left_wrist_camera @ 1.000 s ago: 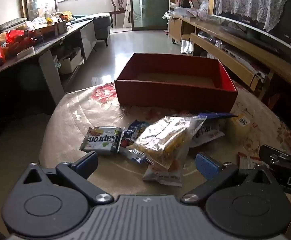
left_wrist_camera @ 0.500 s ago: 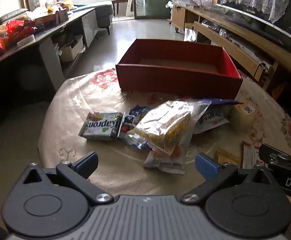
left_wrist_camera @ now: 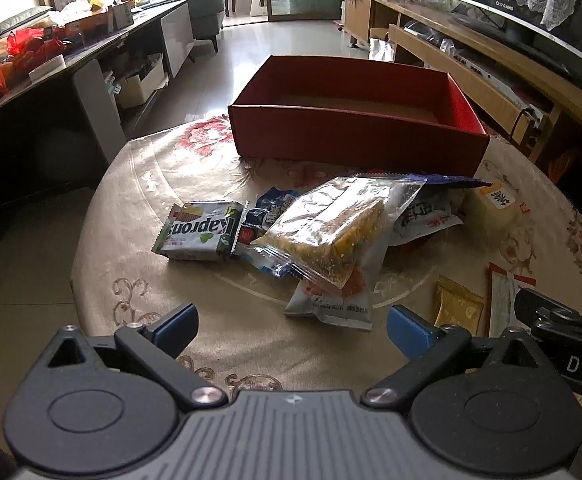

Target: Organize snacks

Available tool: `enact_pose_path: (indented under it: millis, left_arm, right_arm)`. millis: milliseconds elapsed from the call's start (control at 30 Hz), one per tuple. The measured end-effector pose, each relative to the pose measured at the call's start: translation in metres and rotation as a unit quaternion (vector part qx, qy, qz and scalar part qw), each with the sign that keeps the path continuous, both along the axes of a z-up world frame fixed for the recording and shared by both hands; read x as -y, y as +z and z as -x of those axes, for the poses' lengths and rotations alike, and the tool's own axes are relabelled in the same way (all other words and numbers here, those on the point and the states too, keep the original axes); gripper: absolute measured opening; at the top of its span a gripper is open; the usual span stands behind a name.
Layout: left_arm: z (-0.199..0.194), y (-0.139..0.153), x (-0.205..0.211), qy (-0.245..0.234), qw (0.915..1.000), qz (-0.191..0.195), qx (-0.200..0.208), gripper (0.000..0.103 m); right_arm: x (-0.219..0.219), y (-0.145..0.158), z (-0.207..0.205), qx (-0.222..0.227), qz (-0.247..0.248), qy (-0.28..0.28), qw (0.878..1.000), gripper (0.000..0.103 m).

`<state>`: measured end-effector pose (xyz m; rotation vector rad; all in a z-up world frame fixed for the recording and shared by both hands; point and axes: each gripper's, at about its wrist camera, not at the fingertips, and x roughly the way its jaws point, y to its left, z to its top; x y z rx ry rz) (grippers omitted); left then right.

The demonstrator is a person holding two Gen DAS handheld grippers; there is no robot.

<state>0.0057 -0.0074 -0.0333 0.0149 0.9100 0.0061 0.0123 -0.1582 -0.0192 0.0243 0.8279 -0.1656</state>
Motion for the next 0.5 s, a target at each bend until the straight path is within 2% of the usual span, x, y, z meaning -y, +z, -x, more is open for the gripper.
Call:
enact_pose_path:
  millis: [500]
  left_arm:
    - [-0.0012, -0.0047, 0.0017, -0.009, 0.9999, -0.006, -0.008, 0.098]
  right_arm:
    - [0.0013, -0.0056, -0.003, -0.017, -0.004, 0.005, 1.0, 0.103]
